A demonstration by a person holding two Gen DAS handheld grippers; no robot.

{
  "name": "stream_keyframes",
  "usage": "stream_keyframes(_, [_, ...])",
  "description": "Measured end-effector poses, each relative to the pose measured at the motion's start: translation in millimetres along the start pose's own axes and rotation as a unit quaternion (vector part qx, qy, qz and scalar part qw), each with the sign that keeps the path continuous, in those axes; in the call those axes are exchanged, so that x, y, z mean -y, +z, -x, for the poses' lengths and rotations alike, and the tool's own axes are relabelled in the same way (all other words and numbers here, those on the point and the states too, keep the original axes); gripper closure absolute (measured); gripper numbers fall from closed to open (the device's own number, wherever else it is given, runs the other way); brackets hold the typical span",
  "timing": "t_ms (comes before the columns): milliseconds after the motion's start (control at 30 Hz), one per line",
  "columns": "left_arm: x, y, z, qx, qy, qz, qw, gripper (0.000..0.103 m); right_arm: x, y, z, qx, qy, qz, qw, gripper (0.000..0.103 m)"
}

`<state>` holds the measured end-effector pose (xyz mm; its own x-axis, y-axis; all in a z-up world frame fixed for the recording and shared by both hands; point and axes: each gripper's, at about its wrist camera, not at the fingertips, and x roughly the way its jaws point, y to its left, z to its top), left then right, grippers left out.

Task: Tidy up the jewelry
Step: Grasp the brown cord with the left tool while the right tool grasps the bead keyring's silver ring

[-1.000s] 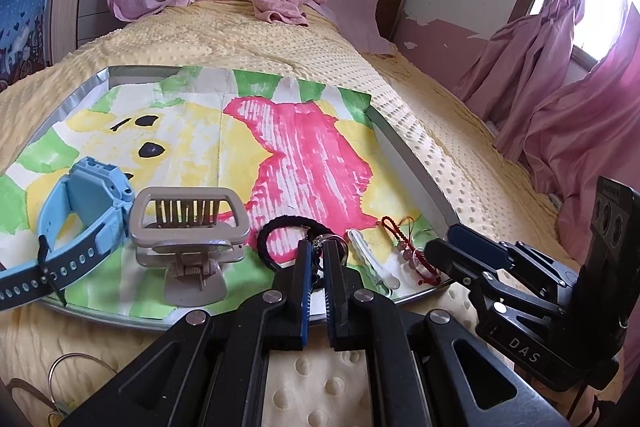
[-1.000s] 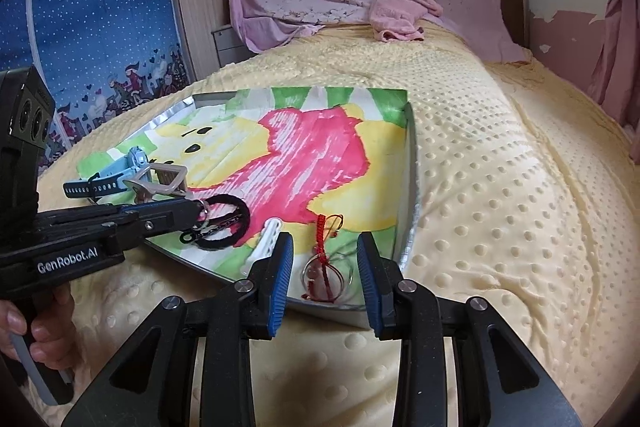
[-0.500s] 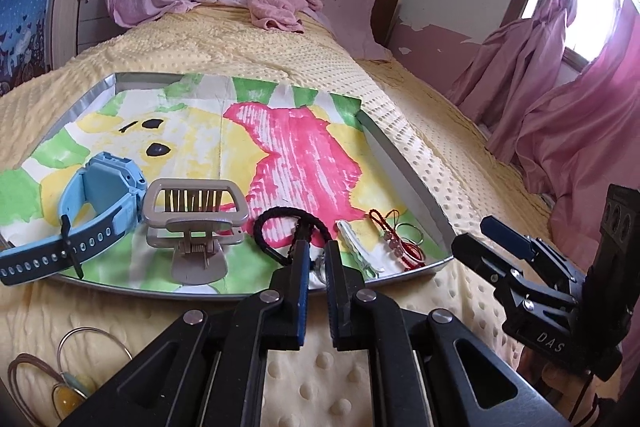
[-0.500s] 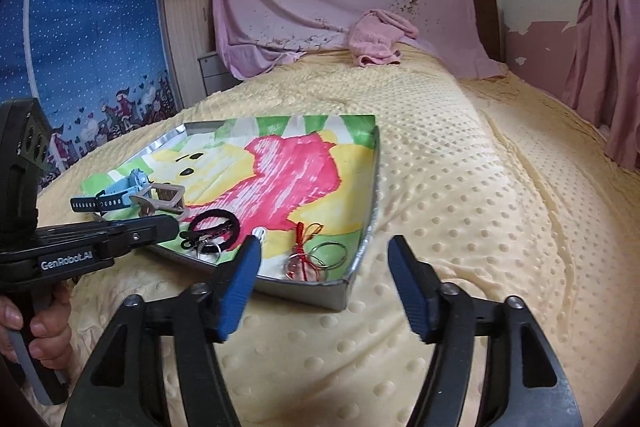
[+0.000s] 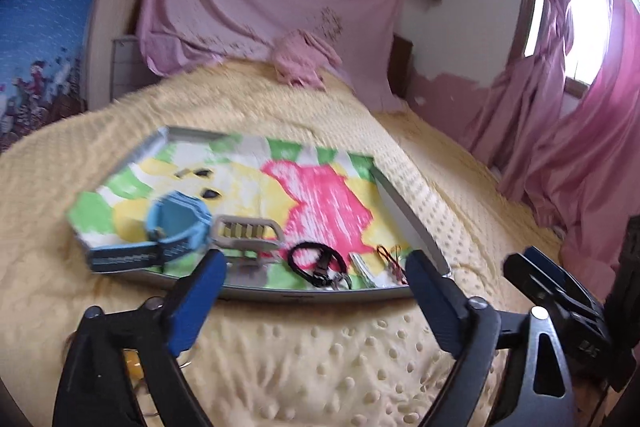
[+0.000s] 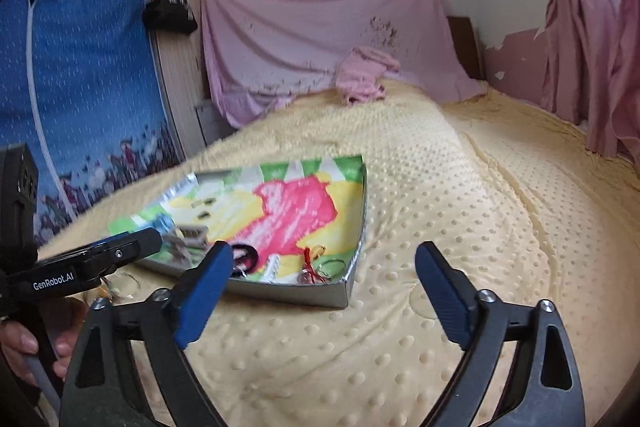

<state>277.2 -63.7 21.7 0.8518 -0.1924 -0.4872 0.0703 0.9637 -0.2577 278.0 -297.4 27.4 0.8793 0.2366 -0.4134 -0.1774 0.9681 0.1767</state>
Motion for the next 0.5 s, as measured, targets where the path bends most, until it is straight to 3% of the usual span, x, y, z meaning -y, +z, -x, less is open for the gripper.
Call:
stream_keyframes(267, [-15,-7,49,0.047,0.047,-0.028,0.9974,0.004,-25,0,39,0.046,0.017,-0.002,0.999,0.009])
stream_keyframes(500, [-38,-17,87,0.064,0.085,-0.037,0.9937,0.003,-54,-12,56,0.056,0.028,0.009,0.998,0.009])
